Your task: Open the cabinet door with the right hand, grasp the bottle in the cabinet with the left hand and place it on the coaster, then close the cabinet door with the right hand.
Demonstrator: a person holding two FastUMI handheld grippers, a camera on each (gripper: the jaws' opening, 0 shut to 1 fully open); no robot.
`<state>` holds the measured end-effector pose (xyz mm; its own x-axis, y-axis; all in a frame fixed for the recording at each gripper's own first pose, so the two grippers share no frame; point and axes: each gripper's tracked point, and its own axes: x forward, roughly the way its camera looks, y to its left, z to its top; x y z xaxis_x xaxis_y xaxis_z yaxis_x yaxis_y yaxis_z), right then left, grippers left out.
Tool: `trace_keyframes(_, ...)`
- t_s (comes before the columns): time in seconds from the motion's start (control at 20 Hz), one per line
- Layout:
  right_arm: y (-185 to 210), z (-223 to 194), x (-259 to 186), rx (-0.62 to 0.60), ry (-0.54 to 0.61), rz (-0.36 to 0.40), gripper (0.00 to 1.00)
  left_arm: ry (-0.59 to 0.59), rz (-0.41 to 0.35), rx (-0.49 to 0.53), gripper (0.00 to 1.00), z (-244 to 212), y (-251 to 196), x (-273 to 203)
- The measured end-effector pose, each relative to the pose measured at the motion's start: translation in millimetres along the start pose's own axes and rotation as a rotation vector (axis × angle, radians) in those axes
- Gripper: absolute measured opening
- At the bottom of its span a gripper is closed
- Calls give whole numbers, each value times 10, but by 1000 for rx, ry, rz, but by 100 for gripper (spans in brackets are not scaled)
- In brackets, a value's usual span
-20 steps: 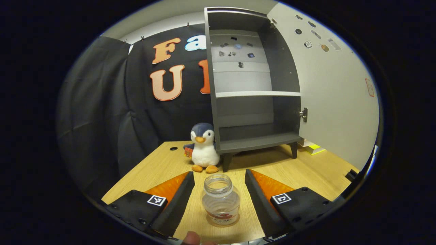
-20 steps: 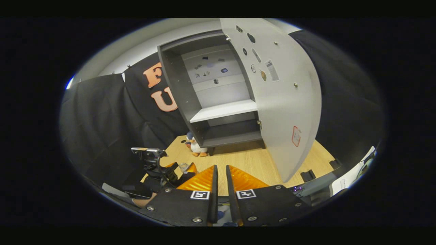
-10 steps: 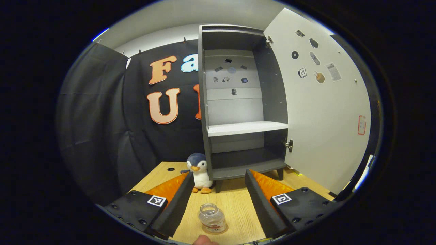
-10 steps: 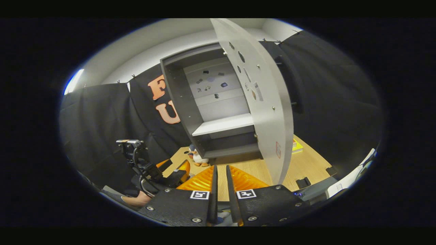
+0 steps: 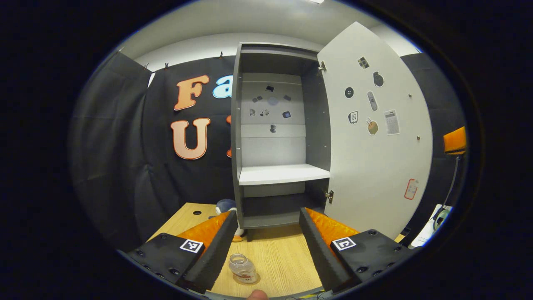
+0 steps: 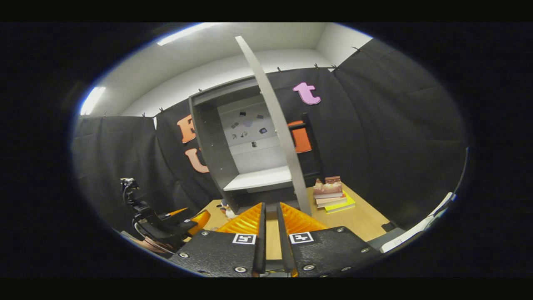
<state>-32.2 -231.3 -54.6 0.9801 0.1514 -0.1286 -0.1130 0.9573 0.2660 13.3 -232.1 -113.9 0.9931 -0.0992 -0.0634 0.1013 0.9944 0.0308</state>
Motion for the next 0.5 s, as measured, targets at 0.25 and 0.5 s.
trace_keyframes(0.25,-372,302,72,-25,-48,-40,12,28,2,4,97,-11,14,-67)
trace_keyframes(0.5,-555,370,289,-63,-58,-31,39,56,29,1,96,-39,185,-88)
